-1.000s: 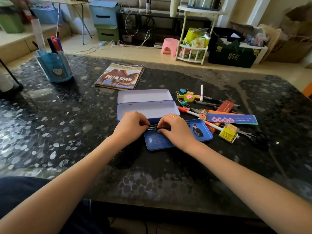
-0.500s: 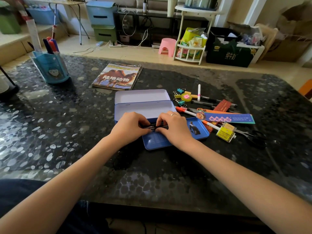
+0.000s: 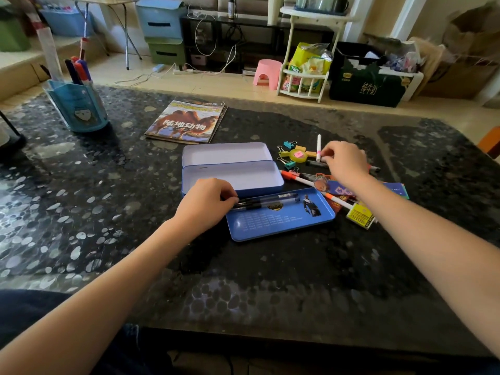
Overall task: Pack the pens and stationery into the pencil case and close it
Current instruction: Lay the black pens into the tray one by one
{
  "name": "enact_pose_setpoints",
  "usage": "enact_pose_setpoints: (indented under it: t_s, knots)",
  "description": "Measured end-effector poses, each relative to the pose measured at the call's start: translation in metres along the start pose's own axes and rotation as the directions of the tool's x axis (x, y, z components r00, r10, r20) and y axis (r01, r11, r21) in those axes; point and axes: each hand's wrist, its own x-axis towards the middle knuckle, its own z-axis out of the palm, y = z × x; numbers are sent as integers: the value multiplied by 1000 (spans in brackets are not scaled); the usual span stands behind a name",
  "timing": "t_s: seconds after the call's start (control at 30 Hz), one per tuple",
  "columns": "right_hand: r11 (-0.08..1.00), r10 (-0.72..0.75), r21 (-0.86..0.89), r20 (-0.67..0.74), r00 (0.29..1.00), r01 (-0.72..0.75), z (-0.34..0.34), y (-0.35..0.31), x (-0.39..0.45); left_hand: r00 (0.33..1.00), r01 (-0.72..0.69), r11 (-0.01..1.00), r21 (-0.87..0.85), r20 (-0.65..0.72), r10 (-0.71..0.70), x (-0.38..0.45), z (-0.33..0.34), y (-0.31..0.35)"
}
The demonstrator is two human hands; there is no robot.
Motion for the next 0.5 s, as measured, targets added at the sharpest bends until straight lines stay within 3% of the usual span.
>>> enact_pose_setpoints:
  t_s: [0.07,0.13,0.27,0.33,0.4,0.5]
  knots:
    - [972,39,-233,109,993,-13,2,9,5,1000,6,1000,26,-4,-6,0,0,0]
    - [935,78,-355,174,982,-11,6,12,6,1000,6,999,47,0,-6,0,1,0]
    - [933,104,-358,177,979,-35,12,11,7,1000,2,999,51,-3,-2,-1,1,2]
    - [926,42,-377,149,988,18,12,10,5,1000,0,998,56,-5,0,-1,1,1]
    - [950,-93,-291,76,993,111,10,8,-1,1000,-1,998,66,-9,2,-1,1,1]
    - [960,-277,22,-92,957,280,0,-5,-17,996,-50,991,120,-67,58,-1,0,2]
